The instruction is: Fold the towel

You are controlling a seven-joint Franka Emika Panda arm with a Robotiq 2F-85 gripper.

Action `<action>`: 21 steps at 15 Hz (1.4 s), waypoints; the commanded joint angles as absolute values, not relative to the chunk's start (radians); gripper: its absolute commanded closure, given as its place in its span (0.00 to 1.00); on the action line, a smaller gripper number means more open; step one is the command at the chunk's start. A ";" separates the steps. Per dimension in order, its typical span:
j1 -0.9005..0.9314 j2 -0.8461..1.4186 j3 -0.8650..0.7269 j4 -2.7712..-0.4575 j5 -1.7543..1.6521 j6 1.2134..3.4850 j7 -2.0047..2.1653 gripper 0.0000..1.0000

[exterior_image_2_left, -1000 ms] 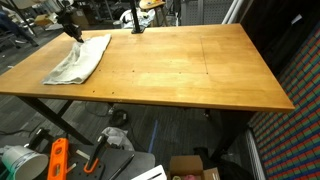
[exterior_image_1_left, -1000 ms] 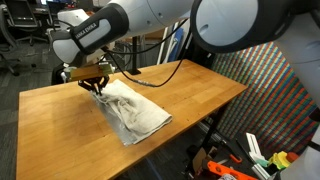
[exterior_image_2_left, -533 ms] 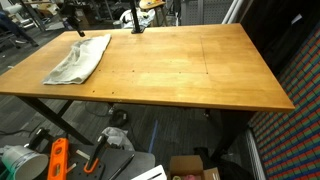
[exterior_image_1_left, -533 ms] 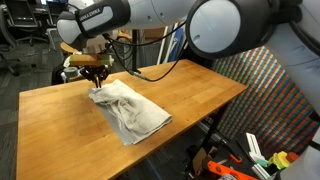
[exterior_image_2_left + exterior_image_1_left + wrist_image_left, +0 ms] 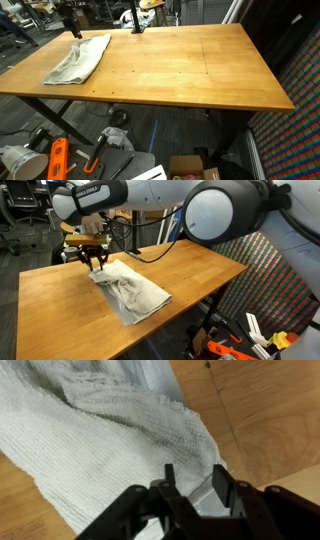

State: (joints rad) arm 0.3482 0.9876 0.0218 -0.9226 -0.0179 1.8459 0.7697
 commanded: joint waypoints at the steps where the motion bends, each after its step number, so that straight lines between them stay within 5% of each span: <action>1: 0.372 0.967 0.031 -0.932 -0.038 1.833 0.715 0.23; 4: 0.398 0.970 0.025 -0.957 -0.053 1.868 0.692 0.02; 11: 0.445 0.964 0.002 -1.063 -0.154 1.966 0.680 0.00; 12: 0.446 0.966 -0.002 -1.071 -0.166 1.980 0.684 0.26; 14: 0.442 0.960 -0.004 -1.092 -0.184 2.004 0.690 0.30; 21: 0.430 0.959 -0.015 -1.070 -0.177 1.994 0.705 0.85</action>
